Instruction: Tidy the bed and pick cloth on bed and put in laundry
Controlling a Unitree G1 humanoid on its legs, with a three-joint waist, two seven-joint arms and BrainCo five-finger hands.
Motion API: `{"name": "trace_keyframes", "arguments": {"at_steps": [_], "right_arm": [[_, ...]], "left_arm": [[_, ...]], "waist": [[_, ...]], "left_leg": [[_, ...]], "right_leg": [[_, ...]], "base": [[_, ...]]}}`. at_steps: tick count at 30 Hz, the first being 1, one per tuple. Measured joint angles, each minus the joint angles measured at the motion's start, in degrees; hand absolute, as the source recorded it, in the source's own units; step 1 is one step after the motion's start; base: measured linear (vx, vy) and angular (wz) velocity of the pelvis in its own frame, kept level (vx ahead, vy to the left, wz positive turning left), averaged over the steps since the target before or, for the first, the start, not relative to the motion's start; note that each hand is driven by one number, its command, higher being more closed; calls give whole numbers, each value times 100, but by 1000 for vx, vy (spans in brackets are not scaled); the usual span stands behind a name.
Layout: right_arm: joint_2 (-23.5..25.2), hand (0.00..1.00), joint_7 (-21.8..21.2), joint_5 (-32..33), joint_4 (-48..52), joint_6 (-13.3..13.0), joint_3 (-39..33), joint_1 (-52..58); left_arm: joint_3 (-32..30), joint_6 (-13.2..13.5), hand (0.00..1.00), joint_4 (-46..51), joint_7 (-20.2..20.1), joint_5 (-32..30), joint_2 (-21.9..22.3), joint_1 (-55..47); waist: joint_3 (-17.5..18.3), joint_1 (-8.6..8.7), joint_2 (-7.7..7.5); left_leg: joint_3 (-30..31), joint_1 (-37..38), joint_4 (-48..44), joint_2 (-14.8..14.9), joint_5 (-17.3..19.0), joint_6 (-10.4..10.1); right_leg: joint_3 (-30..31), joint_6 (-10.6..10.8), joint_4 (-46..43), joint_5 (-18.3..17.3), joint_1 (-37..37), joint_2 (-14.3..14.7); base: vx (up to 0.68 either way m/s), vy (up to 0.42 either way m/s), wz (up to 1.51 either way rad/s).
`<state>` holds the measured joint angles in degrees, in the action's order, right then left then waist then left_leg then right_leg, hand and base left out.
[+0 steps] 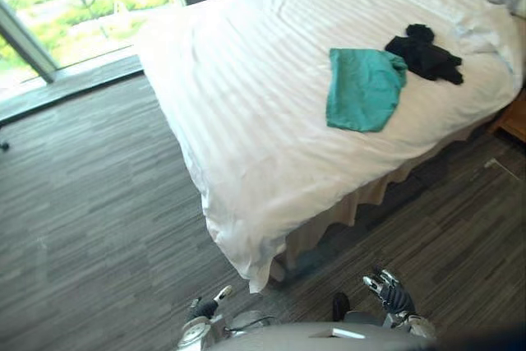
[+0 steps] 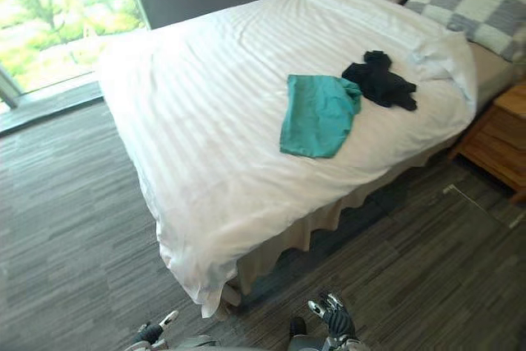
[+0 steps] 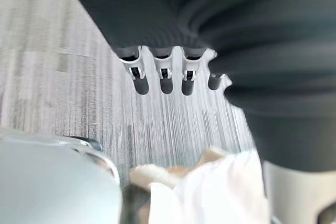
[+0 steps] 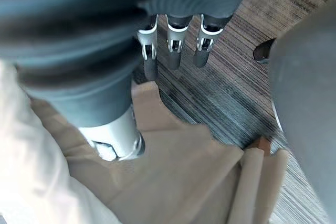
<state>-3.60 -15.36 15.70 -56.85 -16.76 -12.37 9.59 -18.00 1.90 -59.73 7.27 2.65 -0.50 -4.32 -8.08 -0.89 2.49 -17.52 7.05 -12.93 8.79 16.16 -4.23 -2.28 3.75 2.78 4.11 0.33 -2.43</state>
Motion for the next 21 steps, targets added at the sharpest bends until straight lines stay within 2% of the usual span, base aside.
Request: {"name": "trace_keyframes", "arguments": {"at_steps": [2, 4, 5, 6, 7, 8, 9, 10, 11, 13, 14, 15, 16, 17, 18, 19, 20, 21], "right_arm": [[78, 0, -72, 354, 31, -64, 130, 209], [97, 0, -94, 403, 72, -114, 142, 273], [102, 0, -135, 422, 96, -148, 151, 322], [91, 0, -201, 435, 163, -212, 144, 362], [79, 0, -238, 426, 193, -247, 152, 365], [76, 0, -248, 410, 193, -288, 150, 379], [75, 0, -235, 315, 153, -298, 150, 395], [83, 0, -234, 312, 112, -299, 155, 389], [1, 0, -214, 278, -13, -301, 167, 361], [-55, 0, -197, 202, -71, -297, 182, 278], [-114, 0, -177, 119, -188, -274, 211, 149], [-127, 0, -159, 82, -215, -248, 173, 16], [-190, 0, -118, 77, -240, -211, 105, -74], [-163, 0, -70, 35, -262, -175, 108, -7], [-146, 0, -52, -17, -276, -150, 108, 39], [-117, 0, -42, -106, -262, -118, 179, 146], [-115, 0, -38, -136, -256, -118, 193, 144], [-168, 0, -41, -136, -225, -128, 190, 133]], "left_arm": [[-2, 8, 0, 0, -69, -2, -75, -6], [10, 12, 0, -1, -81, 5, -54, 6], [28, 8, 0, -1, -98, 12, -10, -1], [127, 13, 0, 14, -119, 23, 54, -20], [183, 16, 0, 26, -137, 21, 66, -23], [238, 16, 0, 31, -207, 21, 68, -25], [268, 25, 0, 19, -220, 22, 49, -47], [279, 29, 0, -12, -223, 20, 36, -44], [474, 40, 0, -29, -224, 19, -1, -17], [553, 59, 0, -31, -218, 21, -13, 11], [658, 73, 0, -38, -198, 25, -50, 33], [666, 91, 0, -39, -188, 57, -27, -6], [690, 86, 0, -55, -191, 78, -60, 73], [847, 76, 0, -60, -188, 87, -153, 60], [919, 77, 0, -60, -192, 103, -189, 52], [961, 82, 0, -64, -195, 107, -261, 48], [986, 80, 0, -78, -197, 107, -294, 53], [1110, 70, 0, -150, -197, 106, -284, 71]], "waist": [[87, 5, -161], [98, 48, -209], [119, 87, -202], [124, 129, -155], [106, 135, -154], [97, 156, -165], [74, 160, -206], [65, 165, -195], [53, 237, -237], [-7, 251, -251], [-23, 227, -239], [-9, 114, -113], [-106, 176, -60], [-112, 312, -162], [-109, 324, -182], [-63, 305, -260], [-35, 304, -271], [-79, 316, -113]], "left_leg": [[-314, 79, 84, -93, -27, 22], [-538, 210, 125, -106, -59, 36], [-703, 289, 172, -91, -95, 87], [-858, 347, 233, -38, -123, 87], [-951, 408, 276, -28, -139, 73], [-1104, 522, 312, -6, -141, 35], [-1285, 728, 381, -70, -125, -46], [-1322, 793, 386, -97, -111, -72], [-1151, 833, 487, -152, -168, 99], [-1059, 825, 548, -224, -145, 314], [-1018, 777, 743, -328, -54, 404], [-1126, 796, 881, -225, -115, 243], [-1483, 801, 867, -127, -190, 107], [-1603, 857, 889, -127, -247, 18], [-1678, 927, 907, -132, -262, -14], [-1910, 1029, 913, -215, -265, -79], [-1984, 1030, 892, -250, -266, -81], [-1989, 1003, 850, -118, -289, -81]], "right_leg": [[25, -5, -35, 137, 96, -116], [-52, -11, -126, 135, 119, -170], [-215, -111, -219, 49, 144, -201], [-609, -352, -669, -122, 333, -287], [-786, -469, -1086, -201, 472, -357], [-1045, -458, -1732, -489, 609, -447], [-1267, -431, -1969, -703, 638, -445], [-1242, -422, -1982, -709, 636, -406], [-1043, -482, -1936, -618, 718, -236], [-898, -507, -1783, -473, 769, -140], [-648, -456, -1301, -197, 770, 63], [-822, -588, -1166, -396, 777, 110], [-1309, -780, -2227, -829, 1095, -182], [-1661, -749, -3306, -1317, 1133, -515], [-1737, -705, -3390, -1424, 1013, -598], [-1686, -440, -2888, -1543, 730, -531], [-1682, -422, -2663, -1577, 688, -458], [-1560, -475, -2215, -1355, 529, -207]], "base": [[-60, 77, -65], [4, 54, -55], [30, 49, -53], [52, 43, -53], [111, 21, -63], [153, -5, -81], [149, -11, -81], [132, -18, -102], [77, -22, -87], [7, -39, -93], [-140, -32, -115], [-180, -14, -140], [-111, -31, -109], [-3, -41, -76], [92, -70, -91], [94, -72, -91], [110, -90, -132], [61, -86, -107]]}}
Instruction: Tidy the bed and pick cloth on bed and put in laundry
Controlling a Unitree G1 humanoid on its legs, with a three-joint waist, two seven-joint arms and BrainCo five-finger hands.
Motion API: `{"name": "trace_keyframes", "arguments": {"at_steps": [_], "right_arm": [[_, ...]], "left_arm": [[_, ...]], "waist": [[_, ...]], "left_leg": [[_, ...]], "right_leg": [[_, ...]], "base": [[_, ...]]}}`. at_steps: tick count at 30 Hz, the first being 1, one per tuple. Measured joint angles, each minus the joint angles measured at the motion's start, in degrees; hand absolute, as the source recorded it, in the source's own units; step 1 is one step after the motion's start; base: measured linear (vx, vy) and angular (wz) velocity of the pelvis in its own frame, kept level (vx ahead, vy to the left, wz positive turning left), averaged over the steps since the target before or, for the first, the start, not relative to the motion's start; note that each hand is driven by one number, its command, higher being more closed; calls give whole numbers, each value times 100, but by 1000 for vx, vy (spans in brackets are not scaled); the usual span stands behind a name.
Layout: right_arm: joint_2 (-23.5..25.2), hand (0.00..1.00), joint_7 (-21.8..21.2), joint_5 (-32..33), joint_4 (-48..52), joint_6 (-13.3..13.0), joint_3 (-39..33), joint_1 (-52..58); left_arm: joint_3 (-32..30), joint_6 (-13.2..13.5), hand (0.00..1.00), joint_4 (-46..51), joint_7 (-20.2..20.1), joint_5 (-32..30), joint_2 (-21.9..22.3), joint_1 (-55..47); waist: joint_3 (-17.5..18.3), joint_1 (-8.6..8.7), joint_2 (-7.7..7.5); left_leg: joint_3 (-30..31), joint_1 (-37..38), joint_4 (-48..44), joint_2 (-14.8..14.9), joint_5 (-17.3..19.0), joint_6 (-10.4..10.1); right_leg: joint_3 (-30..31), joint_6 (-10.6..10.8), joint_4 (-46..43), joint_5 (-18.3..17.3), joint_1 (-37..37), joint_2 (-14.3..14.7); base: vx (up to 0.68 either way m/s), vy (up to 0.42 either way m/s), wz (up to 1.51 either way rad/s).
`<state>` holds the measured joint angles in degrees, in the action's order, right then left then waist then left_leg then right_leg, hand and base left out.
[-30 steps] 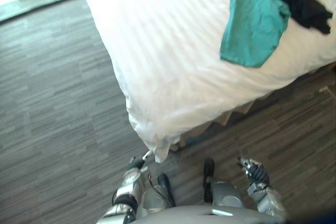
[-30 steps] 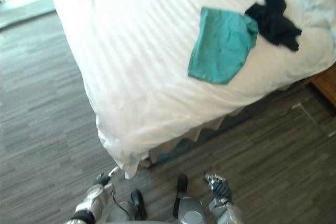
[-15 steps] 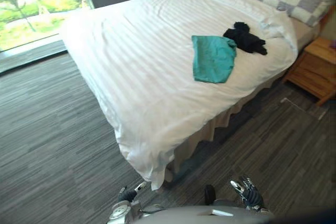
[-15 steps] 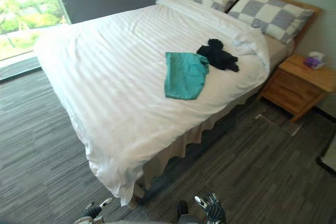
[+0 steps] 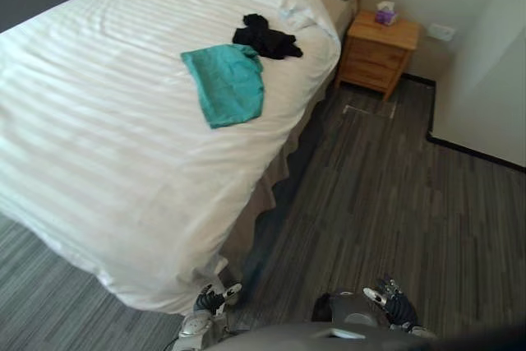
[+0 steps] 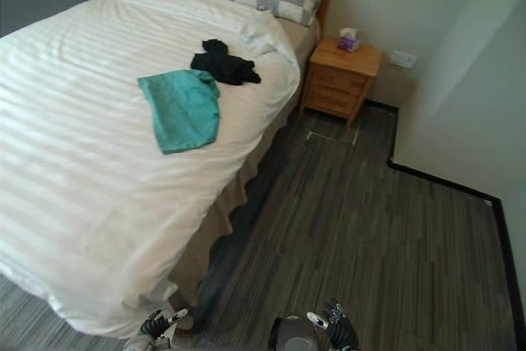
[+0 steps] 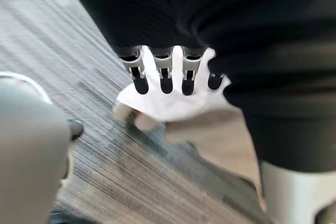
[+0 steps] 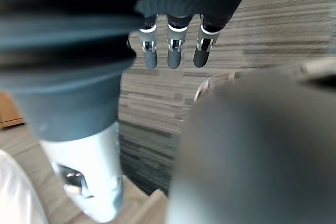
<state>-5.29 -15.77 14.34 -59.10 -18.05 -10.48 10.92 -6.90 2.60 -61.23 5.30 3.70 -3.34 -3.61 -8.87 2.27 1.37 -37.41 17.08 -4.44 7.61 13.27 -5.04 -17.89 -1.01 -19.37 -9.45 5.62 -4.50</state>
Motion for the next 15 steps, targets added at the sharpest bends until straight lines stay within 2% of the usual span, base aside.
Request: {"name": "trace_keyframes", "arguments": {"at_steps": [1, 3, 5, 9, 11, 13, 14, 15], "right_arm": [[-57, 0, 23, 4, 5, 25, 9, 21], [-53, 0, 34, 43, -40, 87, -11, 73], [-50, 0, 86, 45, -37, 195, 5, 62], [-49, 0, 225, 78, -26, 402, 21, 69], [-57, 0, 335, 126, -30, 461, 19, 66], [-50, 0, 520, 126, -47, 541, 22, 63], [-38, 0, 576, 125, -48, 559, 26, 50], [-43, 0, 647, 122, -86, 617, 25, -15]], "left_arm": [[80, -3, 0, 0, -4, -17, 27, 20], [243, -15, 0, 3, 1, -61, 41, 35], [350, -83, 0, 22, 5, -84, 60, 65], [459, -119, 0, 19, 31, -27, 42, 71], [452, -114, 0, 15, 130, 28, 48, 74], [326, -67, 0, 13, 163, 159, 44, 13], [146, -31, 0, 13, 182, 268, 85, -17], [-8, 49, 0, 18, 223, 380, 136, -24]], "waist": [[-27, 49, 82], [-15, 126, 91], [10, 147, 55], [0, 156, 18], [-18, 162, 18], [-28, 112, -12], [-40, 69, -59], [-62, -15, -52]], "left_leg": [[-6, -38, -75, 56, -96, 55], [-11, -10, -91, 88, -232, 57], [-150, -15, -240, 166, -339, 35], [-177, -20, -486, 206, -377, 20], [-130, -18, -641, 230, -379, 20], [204, -87, -1075, 264, -389, 38], [714, -211, -1320, 210, -290, 219], [1567, -288, -1346, -53, 42, 368]], "right_leg": [[140, -21, 454, 227, -123, 174], [309, -37, 860, 433, -250, 323], [590, -92, 1584, 828, -497, 537], [924, -142, 2493, 1335, -885, 682], [1096, -165, 2491, 1352, -891, 707], [1461, -177, 2490, 1359, -916, 746], [1710, -169, 2489, 1354, -903, 737], [2066, -132, 2491, 1348, -870, 747]], "base": [[50, -68, -98], [21, -53, -62], [17, -82, -72], [6, -59, -48], [-2, -25, -46], [9, -35, -71], [24, -19, -114], [8, 22, -126]]}}
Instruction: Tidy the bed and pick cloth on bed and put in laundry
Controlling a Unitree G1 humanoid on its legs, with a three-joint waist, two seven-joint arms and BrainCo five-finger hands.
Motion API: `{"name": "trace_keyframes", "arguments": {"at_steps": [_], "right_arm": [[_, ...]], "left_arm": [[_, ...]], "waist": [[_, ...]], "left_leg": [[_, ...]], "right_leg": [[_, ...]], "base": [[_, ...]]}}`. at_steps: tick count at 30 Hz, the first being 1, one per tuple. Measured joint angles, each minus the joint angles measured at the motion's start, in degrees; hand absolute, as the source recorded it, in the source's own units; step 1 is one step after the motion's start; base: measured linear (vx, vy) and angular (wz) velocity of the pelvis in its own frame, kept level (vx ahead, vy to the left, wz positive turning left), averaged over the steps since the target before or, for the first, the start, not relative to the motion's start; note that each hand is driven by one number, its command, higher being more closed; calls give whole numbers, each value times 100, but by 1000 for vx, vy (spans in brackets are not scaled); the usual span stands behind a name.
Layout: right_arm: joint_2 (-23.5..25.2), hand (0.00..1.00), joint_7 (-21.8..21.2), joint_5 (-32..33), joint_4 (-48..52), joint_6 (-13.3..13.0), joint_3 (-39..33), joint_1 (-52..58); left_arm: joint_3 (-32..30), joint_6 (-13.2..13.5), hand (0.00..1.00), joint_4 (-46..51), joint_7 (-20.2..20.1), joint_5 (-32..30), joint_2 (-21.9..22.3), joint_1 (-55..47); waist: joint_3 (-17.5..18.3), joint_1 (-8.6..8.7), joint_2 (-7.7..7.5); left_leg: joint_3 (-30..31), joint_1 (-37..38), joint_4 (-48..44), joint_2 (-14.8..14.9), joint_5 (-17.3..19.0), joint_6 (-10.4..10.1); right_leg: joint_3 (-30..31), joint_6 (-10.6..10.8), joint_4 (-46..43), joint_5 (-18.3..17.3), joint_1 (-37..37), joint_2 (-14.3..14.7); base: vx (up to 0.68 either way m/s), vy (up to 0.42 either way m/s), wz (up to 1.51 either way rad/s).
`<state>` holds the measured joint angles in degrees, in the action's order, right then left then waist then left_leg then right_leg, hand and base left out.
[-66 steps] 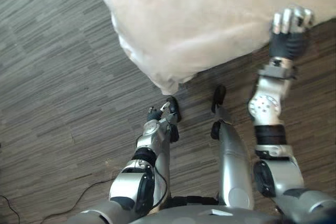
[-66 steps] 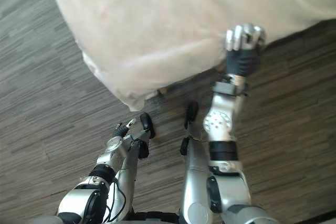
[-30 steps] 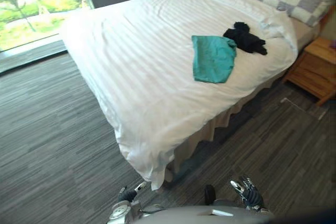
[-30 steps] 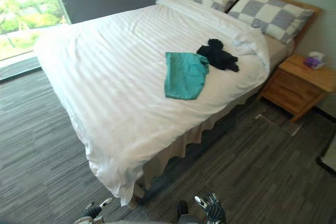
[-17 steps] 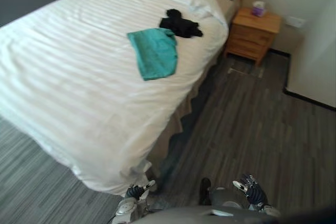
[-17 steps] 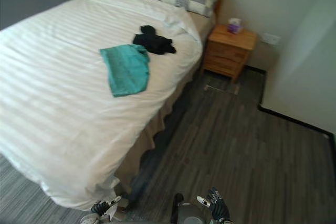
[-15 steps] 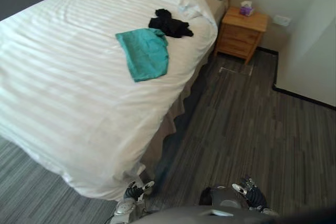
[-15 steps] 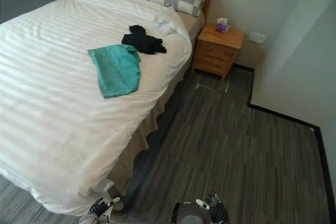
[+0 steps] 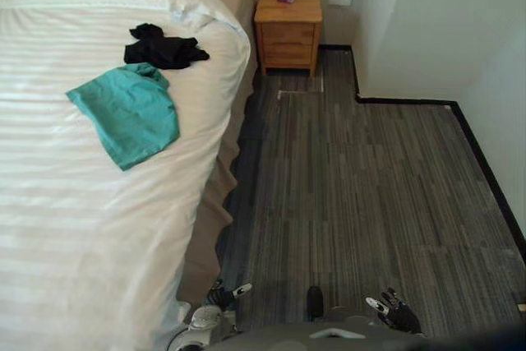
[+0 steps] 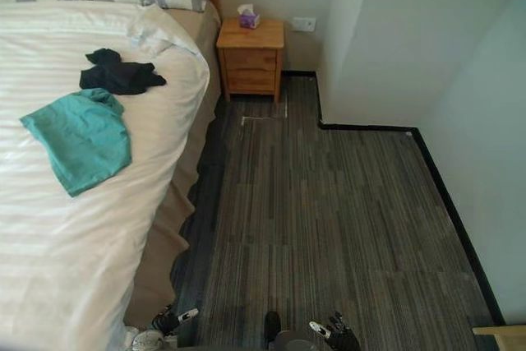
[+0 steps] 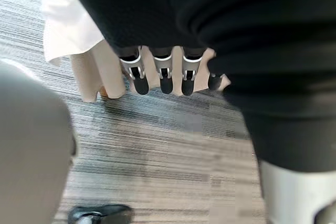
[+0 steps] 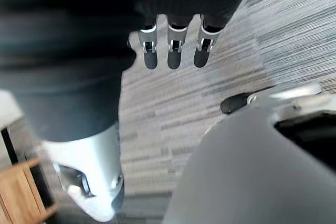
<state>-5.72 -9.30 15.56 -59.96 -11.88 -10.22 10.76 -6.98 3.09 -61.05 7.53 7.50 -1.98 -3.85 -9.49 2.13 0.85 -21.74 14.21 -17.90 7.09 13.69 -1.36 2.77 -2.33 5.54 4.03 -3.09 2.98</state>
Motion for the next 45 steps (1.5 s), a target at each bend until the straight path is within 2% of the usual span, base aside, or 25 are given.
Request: {"name": "trace_keyframes", "arguments": {"at_steps": [2, 4, 5, 6, 7, 8, 13, 21, 22, 23, 25, 26, 27, 28, 29, 30, 32, 33, 35, 37, 39, 41, 42, 44, 45], "right_arm": [[16, 0, 52, -15, -28, 18, 2, -66], [-18, 0, 59, -14, -57, 17, -10, -34], [-31, 0, 69, -1, -42, 30, -61, -11], [3, 0, 78, 3, -31, 44, -66, 28], [41, 0, 81, 11, 62, 27, -68, 67], [-18, 0, 44, 110, -177, 88, -52, 25], [-18, 0, 44, 110, -177, 87, -51, 25], [54, 0, -217, 240, -163, -228, -111, 92], [58, 0, -332, 239, -161, -227, -153, 97], [43, 0, -425, 230, -155, -227, -177, 127], [-30, 0, -545, 186, 6, -203, -119, 249], [19, 0, -545, 182, 58, -199, -110, 272], [81, 0, -553, 158, 113, -184, -39, 287], [75, 0, -556, 144, 144, -151, 6, 295], [40, 0, -579, 126, 260, -80, 46, 309], [-24, 0, -599, 114, 310, -35, 47, 311], [-61, 0, -620, 107, 301, 33, 46, 301], [-78, 0, -636, 95, 270, 99, 47, 280], [-78, 0, -637, 9, 267, 146, 46, 260], [-79, 0, -644, -94, 251, 149, 21, 238], [-72, 0, -654, -119, 143, 149, -21, 202], [-59, 0, -649, -119, 115, 149, -25, 197], [-19, 0, -642, -119, 80, 150, -45, 171], [44, 0, -624, -121, -25, 173, -121, 2], [60, 0, -617, -126, -24, 183, -126, -17]], "left_arm": [[21, 56, 0, 2, 3, 45, -11, -14], [49, 116, 0, 1, 11, 91, 29, -44], [64, 118, 0, 4, 30, 90, 62, -57], [71, 116, 0, 18, 34, 85, 88, -91], [72, 115, 0, 20, 40, 84, 37, -99], [241, -104, 0, -112, 156, 260, 31, -35], [239, -103, 0, -113, 152, 262, 30, -34], [128, 298, 0, -112, -479, 689, 39, -204], [108, 385, 0, -93, -501, 689, 51, -237], [-38, 423, 0, -71, -515, 692, 127, -242], [-393, 522, 0, 135, -510, 768, 190, -418], [-504, 544, 0, 160, -514, 774, 161, -440], [-634, 570, 0, 295, -514, 794, 101, -440], [-664, 586, 0, 325, -509, 825, 103, -432], [-666, 606, 0, 371, -508, 911, 154, -426], [-662, 631, 0, 398, -505, 932, 186, -425], [-660, 641, 0, 426, -507, 940, 210, -426], [-657, 689, 0, 498, -509, 966, 256, -456], [-657, 751, 0, 528, -505, 997, 249, -472], [-646, 742, 0, 527, -500, 1025, 247, -471], [-593, 706, 0, 512, -494, 1125, 232, -472], [-591, 662, 0, 510, -494, 1124, 220, -470], [-578, 607, 0, 493, -495, 1116, 179, -443], [-450, 617, 0, 519, -500, 1102, 105, -404], [-449, 617, 0, 518, -497, 1103, 85, -402]], "waist": [[3, -2, 1], [44, 79, 135], [98, 115, 238], [135, 95, 250], [180, 57, 157], [205, -7, 197], [206, -7, 196], [208, -15, 151], [205, -40, 144], [165, -96, 227], [207, -270, 352], [194, -284, 303], [152, -273, 155], [145, -282, 132], [109, -284, 107], [59, -280, 145], [46, -292, 165], [41, -318, 158], [35, -314, 149], [34, -319, 138], [35, -326, 137], [44, -356, 106], [65, -402, 63], [67, -465, -9], [71, -482, -20]], "left_leg": [[597, -172, 165, -238, 306, -20], [625, -358, 739, -95, 141, -17], [611, -391, 784, 45, 292, -103], [490, -398, 783, 54, 290, -96], [435, -400, 799, 54, 300, -90], [700, -11, 1406, 56, -50, -329], [701, -10, 1405, 57, -50, -330], [815, 90, 1374, 106, -39, -331], [813, 83, 1326, 153, 19, -340], [765, 11, 1153, 262, 174, -378], [475, -214, 324, 632, 499, -599], [440, -431, -182, 714, 523, -627], [430, -933, -1372, 849, 307, -522], [467, -1148, -1863, 922, 120, -436], [696, -1671, -2894, 1041, -341, -357], [821, -1931, -3364, 1036, -209, -383], [786, -2072, -3396, 949, -18, -341], [620, -2179, -2904, 770, 158, -323], [420, -2224, -1910, 592, 147, -322], [195, -2225, -798, 402, -73, -253], [-16, -2225, 512, 159, -737, -129], [-79, -2178, 691, 80, -1161, 29], [-225, -2086, 752, -20, -1600, 228], [-436, -2086, 489, -171, -1280, 477], [-451, -2103, 410, -188, -1174, 481]], "right_leg": [[372, 11, 0, 62, 47, 2], [434, 54, 28, 109, 64, 109], [369, 63, 33, 117, 65, 216], [257, 53, 23, 110, 78, 178], [23, 54, -4, 108, 77, 104], [-475, 95, 37, 45, -40, 128], [-475, 89, 37, 49, -41, 129], [-685, 28, 37, -75, -196, 114], [-807, 8, 36, -102, -231, 129], [-907, -21, 33, -131, -254, 184], [-1387, -158, -285, -355, -176, 262], [-1384, -192, -366, -423, -139, 275], [-1422, -210, -406, -504, -146, 235], [-1450, -252, -435, -537, -166, 209], [-1438, -271, -505, -641, -261, 159], [-1332, -246, -578, -748, -364, 133], [-1220, -233, -556, -796, -487, 60], [-1097, -184, -478, -843, -617, -47], [-1028, -130, -369, -888, -745, -120], [-1012, -22, -286, -951, -862, -196], [-1083, 219, -188, -1094, -1075, -301], [-1081, 360, -227, -1240, -1192, -397], [-1063, 524, -302, -1392, -1260, -546], [-1042, 651, -539, -1465, -1209, -828], [-1046, 665, -607, -1457, -1178, -862]], "base": [[-54, 100, -118], [-113, 120, -62], [-89, 109, -25], [-46, 127, -30], [12, 68, -17], [16, 43, -8], [0, 0, 0], [-2, 6, 14], [29, 7, 16], [38, 3, -1], [125, -3, -51], [111, -40, -52], [22, -82, -23], [81, -106, -20], [148, -65, -17], [165, -23, -16], [182, 5, -27], [189, 15, -35], [212, 51, -25], [248, 87, -7], [289, 130, 3], [376, 180, -3], [506, 232, -10], [482, 211, -18], [394, 203, -13]]}}
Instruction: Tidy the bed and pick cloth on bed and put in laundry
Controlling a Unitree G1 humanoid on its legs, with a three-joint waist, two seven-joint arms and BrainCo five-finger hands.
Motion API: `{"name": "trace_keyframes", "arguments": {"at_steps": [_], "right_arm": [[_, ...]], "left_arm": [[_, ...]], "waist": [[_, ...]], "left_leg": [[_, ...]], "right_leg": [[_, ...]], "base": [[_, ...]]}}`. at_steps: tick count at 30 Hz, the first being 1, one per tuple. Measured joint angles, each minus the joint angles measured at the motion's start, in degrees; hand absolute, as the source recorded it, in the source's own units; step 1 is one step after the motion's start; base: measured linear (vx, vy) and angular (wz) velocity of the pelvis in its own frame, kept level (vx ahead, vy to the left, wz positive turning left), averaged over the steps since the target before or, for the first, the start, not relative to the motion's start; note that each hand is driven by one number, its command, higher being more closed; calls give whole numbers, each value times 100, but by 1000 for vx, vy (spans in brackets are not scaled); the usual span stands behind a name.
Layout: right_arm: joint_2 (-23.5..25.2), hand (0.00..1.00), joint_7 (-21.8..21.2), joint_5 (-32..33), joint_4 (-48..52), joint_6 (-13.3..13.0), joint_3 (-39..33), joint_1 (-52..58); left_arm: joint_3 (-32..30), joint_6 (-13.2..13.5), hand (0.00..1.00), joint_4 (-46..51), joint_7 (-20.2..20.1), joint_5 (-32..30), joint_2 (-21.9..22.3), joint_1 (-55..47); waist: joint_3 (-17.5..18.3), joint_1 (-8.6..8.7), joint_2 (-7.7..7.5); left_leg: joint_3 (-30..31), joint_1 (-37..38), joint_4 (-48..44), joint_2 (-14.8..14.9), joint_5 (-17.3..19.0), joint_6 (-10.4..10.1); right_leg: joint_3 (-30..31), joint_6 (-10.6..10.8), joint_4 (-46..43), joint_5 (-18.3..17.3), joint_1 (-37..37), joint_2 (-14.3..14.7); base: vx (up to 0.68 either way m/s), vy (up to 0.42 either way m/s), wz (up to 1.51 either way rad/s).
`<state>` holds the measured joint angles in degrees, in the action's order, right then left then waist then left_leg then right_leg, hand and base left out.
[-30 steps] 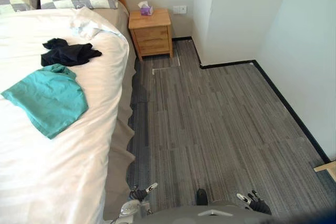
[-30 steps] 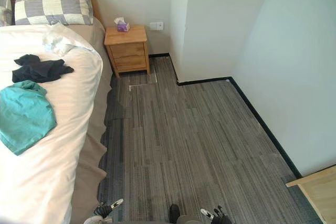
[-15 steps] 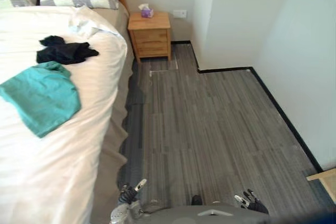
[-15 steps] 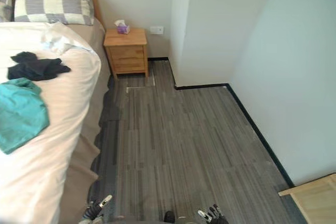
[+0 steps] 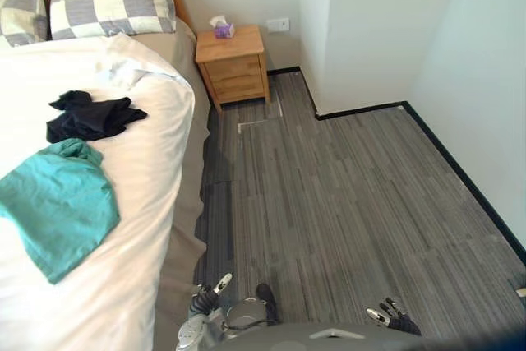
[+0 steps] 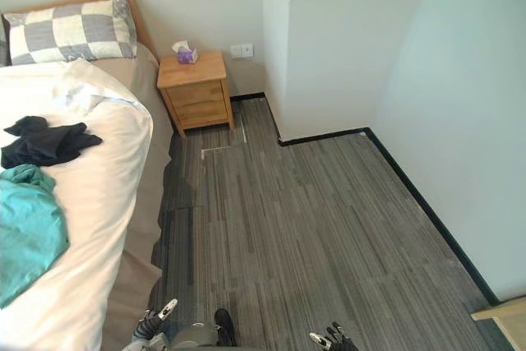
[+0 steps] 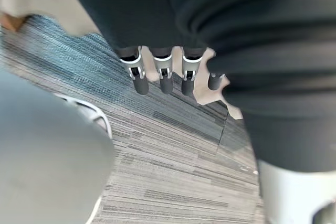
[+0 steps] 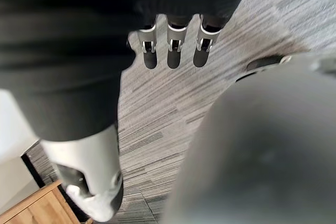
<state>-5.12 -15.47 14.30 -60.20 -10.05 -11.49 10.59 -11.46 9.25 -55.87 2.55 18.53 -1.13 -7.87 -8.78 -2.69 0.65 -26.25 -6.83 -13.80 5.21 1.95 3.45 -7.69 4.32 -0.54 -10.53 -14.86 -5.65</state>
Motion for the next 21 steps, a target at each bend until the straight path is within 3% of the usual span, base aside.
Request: {"name": "trace_keyframes", "arguments": {"at_steps": [2, 3, 4, 6, 8, 10, 13, 14, 16, 17, 19, 20, 21], "right_arm": [[37, 0, 47, -6, 33, 54, -14, -9], [46, 0, 93, -14, 8, 57, -81, -17], [45, 0, 114, -16, 4, 50, -191, -17], [78, 0, 197, -18, -52, 41, -167, 53], [72, 0, 225, -18, -38, -24, -120, 66], [74, 0, 219, -3, -38, -68, -108, 59], [43, 0, 216, 97, 25, -158, -122, 39], [34, 0, 208, 218, 88, -150, -117, 42], [64, 0, 201, 370, 122, -85, -117, 41], [82, 0, 166, 417, 147, -28, -114, 41], [142, 0, 131, 424, 174, 9, -141, 37], [10, 0, 109, 386, 190, -21, -168, -59], [8, 0, 108, 386, 186, -38, -171, -81]], "left_arm": [[17, -30, 0, -37, 30, -11, -103, -2], [52, -43, 0, -69, 35, -61, -147, -1], [147, -32, 0, -100, 32, -168, -225, -3], [395, -18, 0, -185, 28, -324, -444, 1], [486, -31, 0, -345, 32, -463, -530, -50], [514, -67, 0, -415, 34, -449, -546, -33], [676, -211, 0, -411, 19, -378, -567, 72], [670, -265, 0, -408, 0, -347, -530, 123], [655, -284, 0, -406, -22, -350, -514, 198], [614, -264, 0, -397, -22, -355, -470, 202], [503, -234, 0, -406, -13, -377, -370, 188], [452, -205, 0, -406, -16, -421, -163, 236], [453, -162, 0, -390, -17, -431, -117, 240]], "waist": [[25, -15, -1], [32, -4, -33], [30, 6, -62], [-16, 70, -190], [-22, 194, -195], [-32, 274, -190], [-150, 369, -102], [-247, 396, -39], [-295, 414, -73], [-321, 447, -119], [-369, 504, -150], [-471, 497, 87], [-503, 500, 90]], "left_leg": [[24, 63, -259, -45, 427, 41], [56, 215, -237, -110, 616, 47], [154, 362, -211, -200, 746, 40], [321, 890, -24, -459, 950, 67], [510, 1326, 144, -510, 1037, 47], [717, 1620, 429, -511, 1045, 54], [1190, 1997, 676, -289, 1172, -10], [1387, 2167, 694, -109, 1275, -118], [1608, 2325, 820, 4, 1355, -245], [1751, 2518, 964, 54, 1438, -379], [1851, 2814, 1084, 124, 1562, -472], [1823, 2888, 997, 271, 1442, -486], [1828, 2888, 948, 289, 1358, -497]], "right_leg": [[-30, 155, -699, -95, 171, -122], [-89, 357, -1780, -237, 553, -236], [-128, 376, -2858, -213, 945, -388], [-116, 425, -5075, 309, 1786, -868], [-300, 253, -5788, 107, 2121, -997], [-443, 217, -5754, -130, 2498, -939], [-697, 46, -4660, -315, 3049, -558], [-808, 0, -3847, -248, 3177, -363], [-904, -58, -2651, 196, 3380, -275], [-876, 14, -1596, 684, 3433, -256], [-776, -124, -1238, 1577, 3365, -209], [-792, -467, -1818, 1166, 3476, -78], [-787, -485, -2028, 995, 3515, -89]], "base": [[304, 185, 4], [305, 188, 20], [382, 206, 29], [389, 137, 43], [360, 56, 59], [372, 5, 69], [463, -133, 82], [557, -249, 83], [559, -288, 80], [467, -275, 62], [586, -331, 44], [538, -312, 12], [484, -326, 3]]}}
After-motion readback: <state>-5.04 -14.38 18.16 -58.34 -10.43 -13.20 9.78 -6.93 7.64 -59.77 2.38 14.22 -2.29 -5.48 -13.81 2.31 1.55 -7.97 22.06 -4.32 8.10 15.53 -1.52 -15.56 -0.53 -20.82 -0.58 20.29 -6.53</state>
